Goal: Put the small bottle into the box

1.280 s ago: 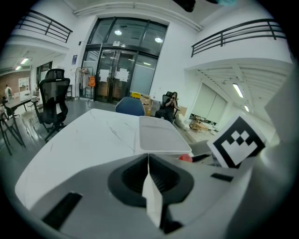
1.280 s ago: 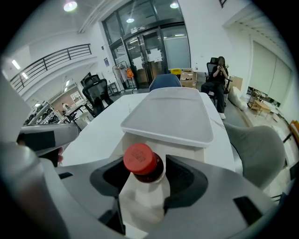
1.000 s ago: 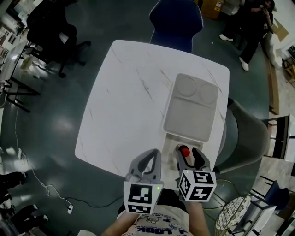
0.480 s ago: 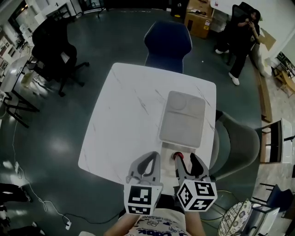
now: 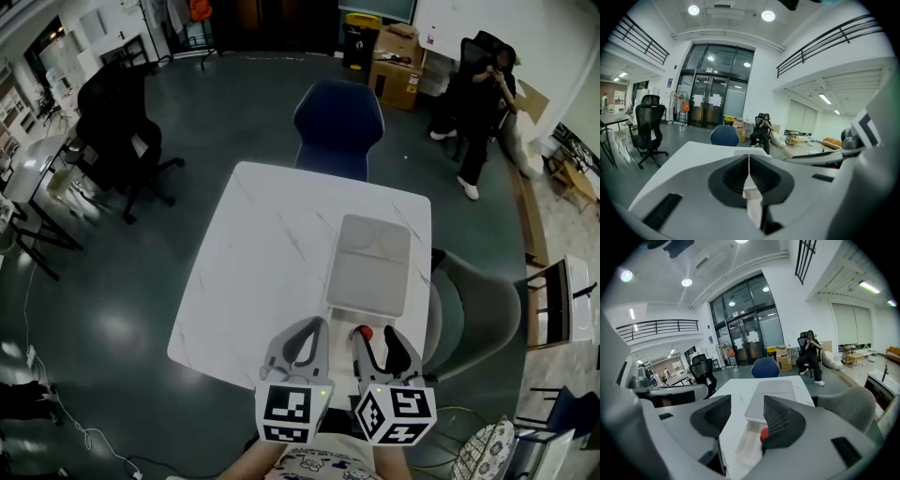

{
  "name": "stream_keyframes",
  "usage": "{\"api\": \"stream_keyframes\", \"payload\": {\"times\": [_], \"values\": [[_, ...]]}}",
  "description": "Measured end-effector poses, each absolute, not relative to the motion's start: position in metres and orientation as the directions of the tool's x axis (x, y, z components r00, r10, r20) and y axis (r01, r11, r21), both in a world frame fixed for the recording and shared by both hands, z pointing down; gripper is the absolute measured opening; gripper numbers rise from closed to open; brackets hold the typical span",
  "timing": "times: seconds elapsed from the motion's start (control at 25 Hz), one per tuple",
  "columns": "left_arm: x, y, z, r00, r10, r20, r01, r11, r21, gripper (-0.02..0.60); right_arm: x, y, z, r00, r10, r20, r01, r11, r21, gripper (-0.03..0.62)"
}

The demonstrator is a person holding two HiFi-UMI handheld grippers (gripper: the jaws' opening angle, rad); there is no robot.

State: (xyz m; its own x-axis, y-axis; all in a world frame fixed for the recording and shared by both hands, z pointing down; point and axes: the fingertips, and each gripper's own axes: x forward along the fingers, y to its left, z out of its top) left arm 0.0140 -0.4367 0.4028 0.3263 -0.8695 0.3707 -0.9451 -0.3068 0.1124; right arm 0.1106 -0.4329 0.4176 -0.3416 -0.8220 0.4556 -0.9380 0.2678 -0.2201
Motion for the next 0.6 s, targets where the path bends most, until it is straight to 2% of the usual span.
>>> {"api": "stream_keyframes", "payload": {"times": [0.6], "values": [[0.007,-0.426,0.391,0.319,-0.886,0.336,-0.948,-0.299,0.11,0.02,0.098,-0.422,0.407,-0.357,-0.83,0.43,-0.933,0.292,-0.211,0.225]]}}
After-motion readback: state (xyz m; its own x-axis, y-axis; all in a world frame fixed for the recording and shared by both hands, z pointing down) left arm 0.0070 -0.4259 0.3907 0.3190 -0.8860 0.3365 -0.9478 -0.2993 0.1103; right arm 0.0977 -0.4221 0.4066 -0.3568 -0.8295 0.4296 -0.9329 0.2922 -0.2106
